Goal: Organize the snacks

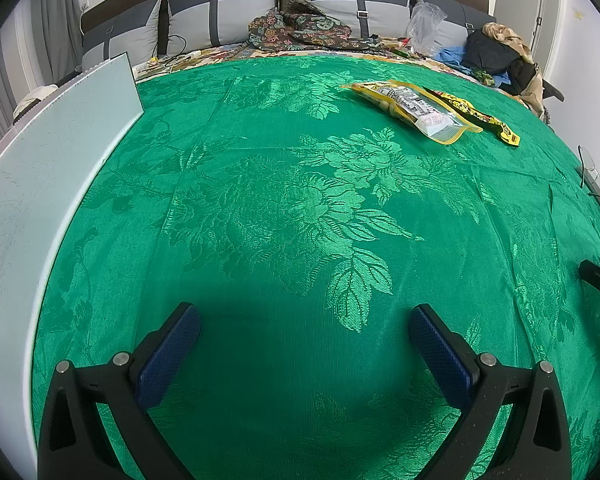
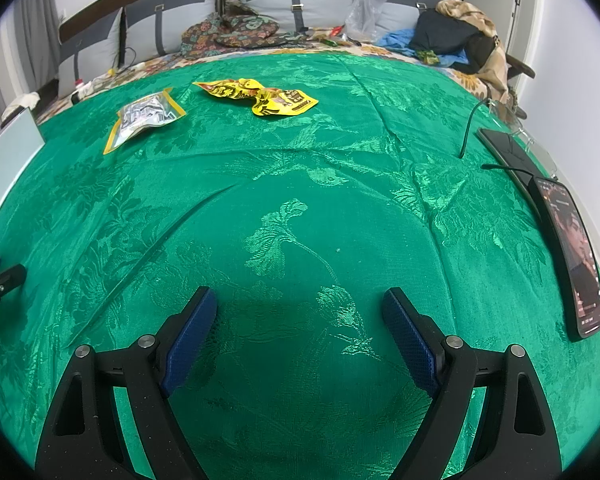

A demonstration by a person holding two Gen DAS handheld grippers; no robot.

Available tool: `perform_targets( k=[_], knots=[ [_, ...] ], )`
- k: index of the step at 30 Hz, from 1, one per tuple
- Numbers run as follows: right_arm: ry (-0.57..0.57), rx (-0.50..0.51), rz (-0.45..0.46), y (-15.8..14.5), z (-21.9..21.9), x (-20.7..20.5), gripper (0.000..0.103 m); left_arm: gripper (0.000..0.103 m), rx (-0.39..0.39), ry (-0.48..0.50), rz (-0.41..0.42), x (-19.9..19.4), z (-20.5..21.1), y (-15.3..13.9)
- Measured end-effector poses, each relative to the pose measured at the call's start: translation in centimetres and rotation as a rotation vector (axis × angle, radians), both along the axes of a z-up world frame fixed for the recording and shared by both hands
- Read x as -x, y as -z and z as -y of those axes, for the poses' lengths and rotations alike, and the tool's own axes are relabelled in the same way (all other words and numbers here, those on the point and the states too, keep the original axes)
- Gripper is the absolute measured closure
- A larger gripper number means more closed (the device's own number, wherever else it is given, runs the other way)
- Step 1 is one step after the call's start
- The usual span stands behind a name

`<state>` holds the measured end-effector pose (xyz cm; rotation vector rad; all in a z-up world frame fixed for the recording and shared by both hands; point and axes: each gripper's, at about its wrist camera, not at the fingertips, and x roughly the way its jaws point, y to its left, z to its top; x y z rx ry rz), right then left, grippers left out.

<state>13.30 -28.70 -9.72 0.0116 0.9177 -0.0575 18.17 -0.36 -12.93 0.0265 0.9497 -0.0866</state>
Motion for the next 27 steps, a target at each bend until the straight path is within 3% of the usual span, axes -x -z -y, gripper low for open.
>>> perform_targets(
  k=[11, 13, 17, 19, 22, 27],
  knots=[
    [0.000, -0.002, 0.001, 0.0, 0.0, 0.0, 0.015, 0.000, -0.009, -0.015, -0.004, -0.2, 0.2, -0.1],
    [0.000, -0.001, 0.000, 0.0, 0.0, 0.0, 0.015, 0.000, 0.000, -0.004, -0.047, -0.8, 0.4, -0.3],
    [-0.001, -0.001, 0.000, 0.0, 0.0, 0.0, 0.015, 0.000, 0.122, 0.039, -0.097, -5.4, 2.3, -2.8],
    [-0.001, -0.002, 0.001, 0.0, 0.0, 0.0, 0.015, 0.000, 0.184, 0.050, -0.102, -9.3, 4.3, -4.6],
    [0.000, -0.002, 0.001, 0.0, 0.0, 0.0, 0.015, 0.000, 0.259, 0.037, -0.182, -15.5, 7.1, -5.4],
    [-0.001, -0.002, 0.001, 0.0, 0.0, 0.0, 0.015, 0.000, 0.308, -0.105, -0.223, -22.3, 8.8, -5.1]
  ],
)
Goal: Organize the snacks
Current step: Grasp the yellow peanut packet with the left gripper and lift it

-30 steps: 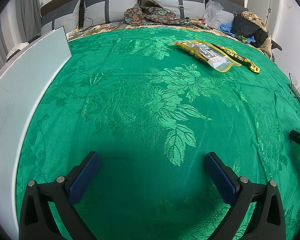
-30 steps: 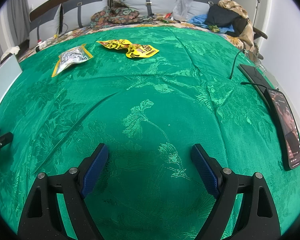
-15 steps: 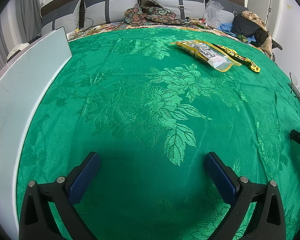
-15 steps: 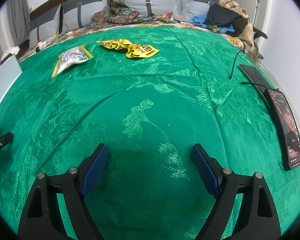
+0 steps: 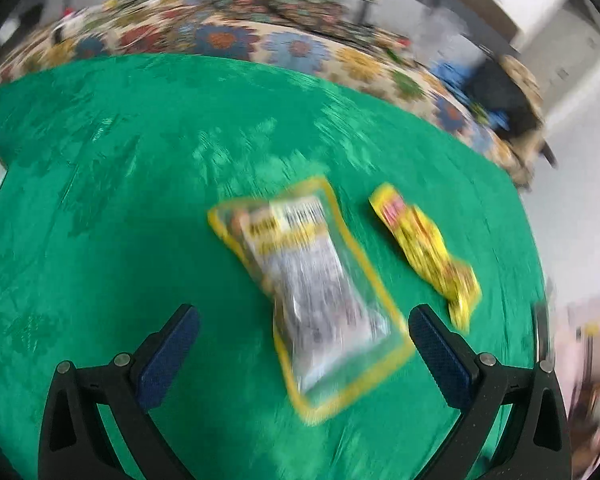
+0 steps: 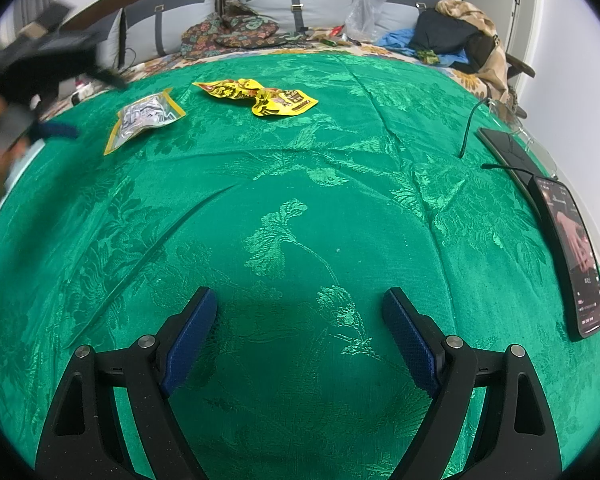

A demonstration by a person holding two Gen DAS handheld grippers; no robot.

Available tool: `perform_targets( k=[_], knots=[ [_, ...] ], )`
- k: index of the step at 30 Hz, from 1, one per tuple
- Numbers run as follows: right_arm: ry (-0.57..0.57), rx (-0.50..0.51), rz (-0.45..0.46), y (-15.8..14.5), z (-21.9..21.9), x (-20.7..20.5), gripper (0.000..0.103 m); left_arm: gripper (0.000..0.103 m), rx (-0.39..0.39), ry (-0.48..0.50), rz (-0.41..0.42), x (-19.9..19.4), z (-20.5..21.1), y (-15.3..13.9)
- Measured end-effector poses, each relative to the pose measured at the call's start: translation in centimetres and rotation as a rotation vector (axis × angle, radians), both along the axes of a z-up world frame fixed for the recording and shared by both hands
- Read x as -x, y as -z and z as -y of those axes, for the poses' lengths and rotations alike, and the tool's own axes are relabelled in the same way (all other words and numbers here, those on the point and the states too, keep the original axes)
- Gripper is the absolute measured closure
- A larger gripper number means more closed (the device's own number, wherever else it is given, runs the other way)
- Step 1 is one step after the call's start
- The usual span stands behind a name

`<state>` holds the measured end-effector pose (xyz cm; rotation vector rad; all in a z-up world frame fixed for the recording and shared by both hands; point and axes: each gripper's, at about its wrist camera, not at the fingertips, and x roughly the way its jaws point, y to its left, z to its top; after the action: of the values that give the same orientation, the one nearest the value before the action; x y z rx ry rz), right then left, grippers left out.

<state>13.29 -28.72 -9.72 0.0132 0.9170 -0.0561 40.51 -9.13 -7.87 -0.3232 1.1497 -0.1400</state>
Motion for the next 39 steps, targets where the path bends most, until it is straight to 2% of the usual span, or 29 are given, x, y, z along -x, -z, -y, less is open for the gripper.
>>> perform_targets(
  k=[3, 6, 7, 9, 12, 15, 17, 18, 19, 21, 24, 28, 31, 33, 35, 37, 39],
  knots=[
    [0.000, 0.000, 0.000, 0.0, 0.0, 0.0, 0.015, 0.001, -0.002, -0.114, -0.047, -2.0, -0.1, 1.5],
    [0.000, -0.001, 0.000, 0.0, 0.0, 0.0, 0.015, 0.001, -0.039, -0.151, -0.094, -2.8, 0.7, 3.3],
    [0.000, -0.001, 0.000, 0.0, 0.0, 0.0, 0.015, 0.000, -0.087, -0.146, -0.066, -2.6, 1.2, 3.2],
    [0.000, -0.001, 0.000, 0.0, 0.0, 0.0, 0.015, 0.000, -0.161, -0.114, -0.063, -2.3, 2.2, 3.6],
    [0.000, -0.001, 0.000, 0.0, 0.0, 0.0, 0.015, 0.000, -0.284, -0.031, -0.039, -1.6, 3.8, 4.2],
    [0.000, 0.000, 0.000, 0.0, 0.0, 0.0, 0.015, 0.000, -0.272, -0.014, -0.030, -0.8, 3.0, 4.2],
    [0.000, -0.001, 0.000, 0.0, 0.0, 0.0, 0.015, 0.017, -0.263, -0.007, -0.020, -0.2, 2.4, 3.7],
    [0.000, 0.000, 0.000, 0.0, 0.0, 0.0, 0.015, 0.049, -0.251, 0.014, 0.005, 0.4, 2.0, 3.1],
    [0.000, 0.000, 0.001, 0.0, 0.0, 0.0, 0.015, 0.056, -0.232, 0.041, 0.007, 0.7, 1.7, 2.6],
    [0.000, -0.001, 0.001, 0.0, 0.0, 0.0, 0.015, 0.056, -0.214, 0.089, -0.010, 1.9, 0.6, 2.6],
    [0.000, -0.001, 0.001, 0.0, 0.0, 0.0, 0.015, 0.056, -0.217, 0.177, 0.004, 4.7, -1.5, 2.5],
    [0.000, -0.001, 0.001, 0.0, 0.0, 0.0, 0.015, 0.056, -0.181, 0.280, -0.023, 10.1, -5.1, 2.3],
    [0.000, -0.001, 0.001, 0.0, 0.0, 0.0, 0.015, 0.056, -0.179, 0.306, -0.007, 14.7, -7.7, 2.3],
    [0.000, -0.001, 0.001, 0.0, 0.0, 0.0, 0.015, 0.055, -0.179, 0.313, 0.038, 17.0, -8.5, 2.3],
    [0.000, -0.001, 0.001, 0.0, 0.0, 0.0, 0.015, 0.043, -0.178, 0.287, 0.089, 18.1, -9.1, 2.5],
    [0.000, -0.002, 0.001, 0.0, 0.0, 0.0, 0.015, 0.011, -0.194, 0.220, 0.123, 18.5, -9.5, 2.9],
    [0.000, -0.002, 0.001, 0.0, 0.0, 0.0, 0.015, 0.003, -0.205, 0.182, 0.158, 18.4, -9.6, 3.4]
  ],
)
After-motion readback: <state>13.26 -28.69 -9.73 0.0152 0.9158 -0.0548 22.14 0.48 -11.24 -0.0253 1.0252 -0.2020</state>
